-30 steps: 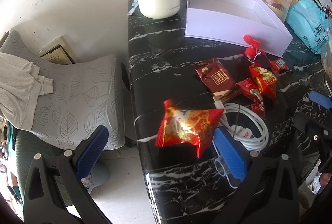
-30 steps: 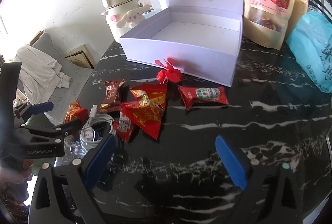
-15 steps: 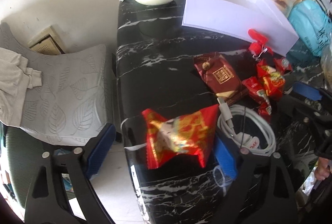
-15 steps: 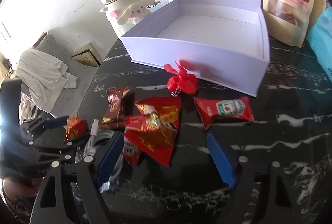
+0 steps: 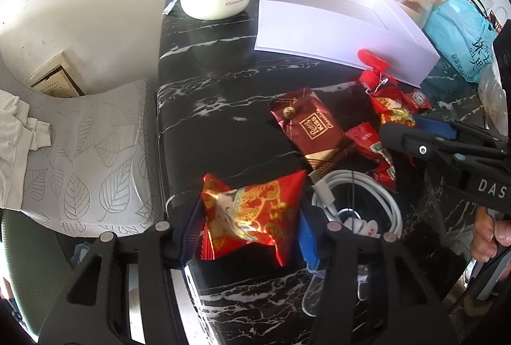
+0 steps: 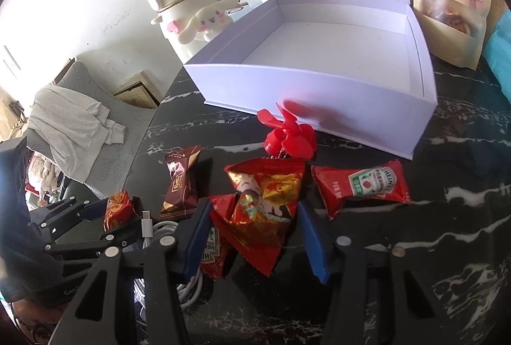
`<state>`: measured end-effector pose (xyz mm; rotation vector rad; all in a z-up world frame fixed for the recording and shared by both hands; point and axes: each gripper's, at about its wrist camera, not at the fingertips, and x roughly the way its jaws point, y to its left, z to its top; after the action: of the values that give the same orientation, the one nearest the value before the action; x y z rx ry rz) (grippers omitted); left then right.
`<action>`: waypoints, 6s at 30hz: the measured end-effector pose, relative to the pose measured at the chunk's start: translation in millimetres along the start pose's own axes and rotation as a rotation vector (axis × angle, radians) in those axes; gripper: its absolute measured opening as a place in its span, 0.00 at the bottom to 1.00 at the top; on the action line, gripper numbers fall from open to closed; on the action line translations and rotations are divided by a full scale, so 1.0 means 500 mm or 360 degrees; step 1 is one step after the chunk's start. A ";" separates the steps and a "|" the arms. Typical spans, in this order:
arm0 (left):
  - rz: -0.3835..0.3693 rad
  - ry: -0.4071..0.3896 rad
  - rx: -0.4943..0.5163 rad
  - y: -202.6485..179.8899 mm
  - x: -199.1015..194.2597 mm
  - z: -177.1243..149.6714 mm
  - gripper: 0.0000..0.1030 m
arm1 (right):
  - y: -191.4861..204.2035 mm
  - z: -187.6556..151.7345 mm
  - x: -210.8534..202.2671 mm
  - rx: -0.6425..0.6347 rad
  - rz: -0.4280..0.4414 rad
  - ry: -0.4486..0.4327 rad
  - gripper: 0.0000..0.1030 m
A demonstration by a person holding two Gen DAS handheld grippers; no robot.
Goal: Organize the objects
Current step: 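Close the left gripper on one wrapped candy while the right gripper grasps another, then carry both held candies up and over into the open white box, then open the left gripper to drop its candy while the right gripper releases its candy, then withdraw both open grippers from the box back over the table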
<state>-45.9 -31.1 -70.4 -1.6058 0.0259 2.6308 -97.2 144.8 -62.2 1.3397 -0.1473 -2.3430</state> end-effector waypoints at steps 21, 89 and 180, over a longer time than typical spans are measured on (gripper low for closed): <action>-0.0022 -0.0119 -0.0032 -0.039 -0.075 -0.018 0.47 | -0.006 -0.075 -0.123 -0.0029 -0.0024 -0.0120 0.38; -0.0038 -0.0236 0.0382 -0.251 0.022 0.368 0.47 | -0.168 0.237 -0.108 -0.0245 -0.0154 -0.0241 0.38; 0.0148 -0.0388 0.0434 -0.257 -0.074 0.448 0.66 | -0.145 0.256 -0.237 -0.0339 -0.0382 -0.0413 0.53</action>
<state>-220.4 105.6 67.2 -1.2210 0.4364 2.7264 -176.1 244.4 77.6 0.9958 0.1915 -2.6394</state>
